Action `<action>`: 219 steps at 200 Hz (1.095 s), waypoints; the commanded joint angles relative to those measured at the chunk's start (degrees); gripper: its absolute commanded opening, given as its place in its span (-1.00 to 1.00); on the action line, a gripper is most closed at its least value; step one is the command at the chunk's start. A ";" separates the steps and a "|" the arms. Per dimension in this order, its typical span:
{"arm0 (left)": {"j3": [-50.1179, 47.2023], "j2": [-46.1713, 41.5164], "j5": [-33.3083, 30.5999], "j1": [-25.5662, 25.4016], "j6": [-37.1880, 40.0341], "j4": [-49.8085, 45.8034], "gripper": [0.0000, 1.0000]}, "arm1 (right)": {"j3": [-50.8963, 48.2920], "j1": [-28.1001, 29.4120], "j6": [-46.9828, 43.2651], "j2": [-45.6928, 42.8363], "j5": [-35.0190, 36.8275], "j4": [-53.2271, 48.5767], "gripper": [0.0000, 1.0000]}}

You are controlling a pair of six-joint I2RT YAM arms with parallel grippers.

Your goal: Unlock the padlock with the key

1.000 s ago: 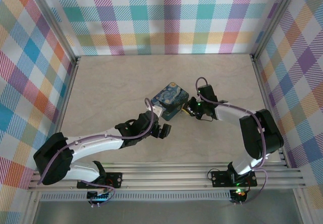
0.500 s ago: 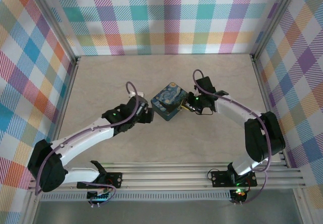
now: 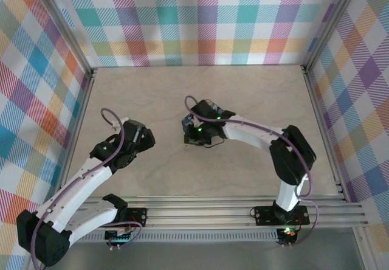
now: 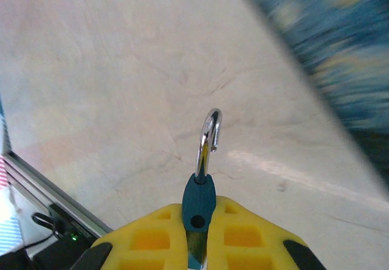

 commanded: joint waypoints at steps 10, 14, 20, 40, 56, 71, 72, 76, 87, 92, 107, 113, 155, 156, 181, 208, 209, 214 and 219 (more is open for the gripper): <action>-2.11 -1.52 2.88 1.40 -2.52 -3.76 1.00 | 5.07 4.57 -0.92 6.58 -3.02 -1.11 -0.94; -2.13 -1.35 3.23 1.49 -2.44 -3.90 1.00 | 5.42 4.80 -0.92 7.20 -3.18 -1.10 -0.93; -2.23 -1.07 3.67 1.58 -2.39 -4.23 1.00 | 6.09 5.39 -1.00 8.53 -3.65 -1.13 -0.91; -2.28 0.10 4.76 1.77 -2.16 -4.86 1.00 | 7.45 6.02 -1.17 11.41 -4.35 -1.47 -0.85; -2.55 0.84 5.55 1.78 -1.94 -4.82 1.00 | 7.81 6.02 -1.50 12.61 -4.24 -1.73 -0.77; -2.88 1.08 5.92 1.80 -1.85 -4.80 1.00 | 8.38 6.02 -1.99 12.99 -4.13 -2.60 -0.60; -2.93 1.08 5.94 1.79 -1.82 -4.80 1.00 | 8.37 6.02 -2.03 13.00 -4.13 -2.74 -0.59; -2.91 1.00 6.00 1.81 -1.70 -4.82 1.00 | 8.39 5.97 -2.14 12.91 -4.05 -2.85 -0.56; -3.08 0.88 6.07 1.91 -1.52 -4.79 1.00 | 8.29 6.02 -2.41 12.37 -3.62 -3.23 -0.48; -3.15 0.76 6.06 1.86 -1.45 -4.75 1.00 | 8.23 6.04 -2.49 11.99 -3.31 -3.47 -0.46; -3.30 0.36 6.25 1.91 -1.09 -4.56 1.00 | 8.27 6.02 -3.05 10.57 -2.24 -4.35 -0.37; -3.28 0.24 6.40 1.99 -0.81 -4.36 1.00 | 8.35 6.01 -3.35 9.97 -1.81 -4.85 -0.33; -1.68 0.10 7.18 2.21 3.03 -2.03 1.00 | 10.08 5.69 -7.12 3.53 3.40 -9.66 -0.16; -1.63 0.11 7.18 2.21 3.25 -1.96 1.00 | 10.10 5.68 -7.23 3.39 3.59 -9.79 -0.16; 0.19 -0.17 7.57 2.30 8.96 1.40 1.00 | 9.83 4.39 -9.50 -2.47 8.54 -12.56 0.20; 1.23 -2.69 3.17 2.33 13.93 5.28 1.00 | 6.42 1.88 -13.28 -10.99 15.78 -12.31 0.67; 1.23 -2.78 2.98 2.31 14.07 5.38 1.00 | 6.25 1.75 -13.43 -11.30 16.15 -12.26 0.69; 1.47 -3.29 2.03 2.30 15.21 6.05 1.00 | 5.41 1.25 -14.39 -13.07 17.81 -11.91 0.75; 1.57 -3.64 1.22 2.31 16.13 6.58 1.00 | 4.45 0.75 -15.31 -15.02 19.54 -11.71 0.80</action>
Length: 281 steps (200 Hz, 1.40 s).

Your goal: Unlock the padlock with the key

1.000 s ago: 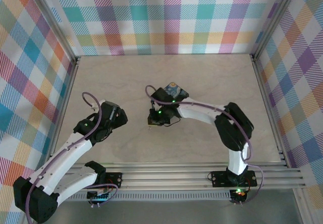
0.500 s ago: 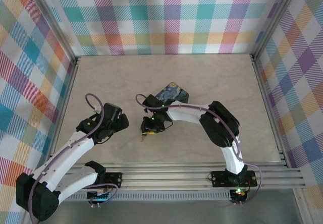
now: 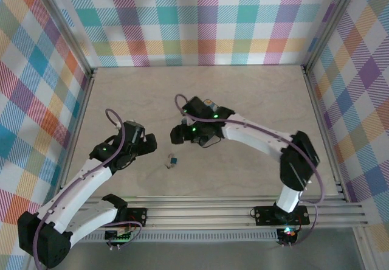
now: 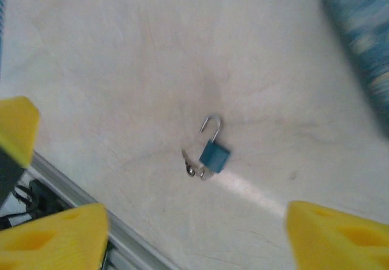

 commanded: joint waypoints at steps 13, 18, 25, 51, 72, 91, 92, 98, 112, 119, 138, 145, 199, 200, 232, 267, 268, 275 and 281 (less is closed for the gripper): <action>2.83 -3.52 -5.41 0.84 11.08 6.57 1.00 | -6.03 -3.57 -7.89 -12.41 14.88 -0.59 0.93; 2.76 -3.62 -5.38 0.82 13.06 7.47 1.00 | -7.20 -4.14 -8.61 -14.21 16.95 0.01 1.00; 2.85 -3.64 -5.59 0.82 15.64 8.40 1.00 | -9.16 -4.96 -9.73 -16.95 19.51 1.02 0.99; 2.44 -4.21 -5.93 0.82 21.63 13.38 1.00 | -18.97 -9.91 -14.41 -26.99 23.79 7.96 0.99; -1.04 -5.87 -5.03 0.82 27.82 20.52 1.00 | -26.93 -16.16 -15.35 -34.43 22.49 13.11 0.99; -4.63 -5.60 -4.75 0.92 32.50 27.57 1.00 | -34.96 -19.65 -20.35 -40.00 24.56 20.53 0.99; -4.77 -5.53 -4.85 0.91 32.61 27.71 1.00 | -35.48 -19.74 -20.60 -40.30 24.68 20.87 0.99; -5.64 -5.03 -5.20 0.94 33.15 29.33 1.00 | -37.84 -20.48 -22.40 -41.66 25.96 23.48 0.99; -7.77 -3.83 -4.86 1.06 34.40 33.49 1.00 | -42.04 -23.46 -24.40 -43.46 27.51 27.61 0.99; -9.19 -3.23 -4.87 1.25 34.58 36.10 1.00 | -43.22 -25.28 -24.84 -43.68 27.31 28.36 0.99; -13.29 -1.24 -4.87 2.23 34.63 43.10 1.00 | -45.56 -30.68 -28.06 -42.11 22.73 30.27 0.99; -14.80 -0.20 -4.85 2.80 34.57 45.68 1.00 | -46.53 -32.48 -29.34 -41.05 21.06 31.83 0.99; -24.39 8.12 -4.35 9.46 32.16 62.65 1.00 | -57.48 -43.72 -32.07 -32.99 13.91 57.29 0.99; -24.53 8.22 -4.26 9.58 32.13 62.92 1.00 | -57.73 -43.81 -32.18 -32.89 13.77 57.70 0.99; -28.48 10.63 0.85 14.47 29.40 71.27 1.00 | -62.27 -47.63 -32.91 -28.28 10.83 70.00 0.99; -25.40 19.36 8.61 16.07 30.93 76.54 1.00 | -64.96 -50.63 -31.08 -22.82 9.26 80.16 0.99; -25.26 19.65 8.86 16.09 30.90 76.77 1.00 | -64.98 -50.70 -31.07 -22.66 9.20 80.39 0.99; -24.10 21.81 10.11 16.36 30.93 77.69 1.00 | -65.07 -50.95 -30.94 -21.37 8.70 81.80 0.99; -22.52 23.22 10.69 16.46 31.55 75.96 1.00 | -65.01 -51.01 -30.98 -20.18 8.12 83.14 0.99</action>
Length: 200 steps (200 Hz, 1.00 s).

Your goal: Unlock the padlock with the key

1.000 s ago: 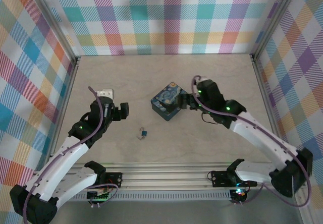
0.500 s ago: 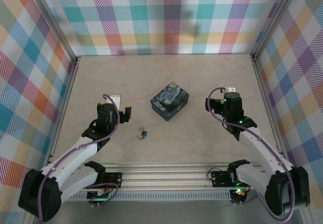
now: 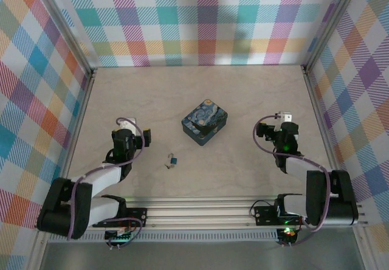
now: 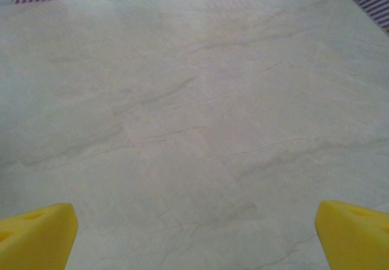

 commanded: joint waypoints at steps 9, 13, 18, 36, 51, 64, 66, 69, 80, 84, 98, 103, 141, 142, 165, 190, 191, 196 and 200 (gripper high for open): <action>5.35 6.44 6.43 1.22 1.78 4.79 1.00 | -0.75 -1.03 0.45 4.98 -3.97 14.21 0.99; 5.49 6.95 6.31 1.24 1.98 5.08 1.00 | -0.75 -1.02 0.58 5.70 -4.27 15.11 0.99; 5.57 7.55 6.00 1.43 2.17 5.84 1.00 | -0.63 -1.10 0.34 6.54 -4.55 15.91 0.99; 5.64 8.56 6.54 2.37 2.79 7.27 1.00 | -0.44 -1.02 0.62 9.04 -4.32 17.53 0.99; 5.00 10.31 8.69 3.64 3.05 10.39 1.00 | -1.33 -1.02 0.82 11.34 -4.12 21.26 0.99; 5.51 12.51 11.13 4.87 2.96 11.92 1.00 | -1.71 -1.03 0.82 14.04 -3.88 24.54 0.99; 5.75 12.74 11.69 5.08 2.84 11.89 1.00 | -1.67 -1.02 0.86 14.48 -3.84 25.14 0.99; 6.20 13.09 12.56 5.58 2.69 11.38 1.00 | -1.48 -1.02 0.87 14.73 -3.78 25.44 0.99; 7.14 14.53 15.34 7.08 1.93 10.85 1.00 | -0.15 -1.02 0.94 13.48 -3.53 20.57 0.99; 7.17 15.05 16.40 7.71 1.57 11.34 1.00 | 0.08 -0.98 1.14 13.64 -3.41 20.32 0.99; 7.56 17.34 17.85 8.95 0.74 12.48 1.00 | 0.90 -1.02 0.84 13.85 -3.80 19.11 0.99; 7.77 18.23 17.97 9.21 0.37 12.84 1.00 | 1.36 -1.02 0.61 14.02 -4.23 18.40 0.99; 7.11 19.19 15.75 9.30 -0.53 14.74 1.00 | 2.59 -1.01 0.48 14.34 -4.71 16.55 0.99; 7.05 19.17 15.75 9.31 -0.54 14.87 1.00 | 2.63 -1.02 0.47 14.34 -4.75 16.51 0.99; 7.08 19.16 15.21 9.25 -0.57 14.66 1.00 | 3.25 -0.94 0.47 14.45 -4.29 15.43 0.99; 7.18 19.15 15.09 9.22 -0.65 14.59 1.00 | 3.88 -0.07 0.16 14.50 -2.21 14.11 0.99; 7.18 19.15 15.11 9.22 -0.64 14.58 1.00 | 3.88 -0.07 0.16 14.50 -2.21 14.11 0.99; 7.18 19.15 15.13 9.22 -0.67 14.62 1.00 | 3.91 -0.04 0.12 14.44 -2.10 14.24 0.99; 7.19 19.15 15.14 9.22 -0.70 14.62 1.00 | 3.91 -0.10 0.08 14.41 -2.12 14.20 0.99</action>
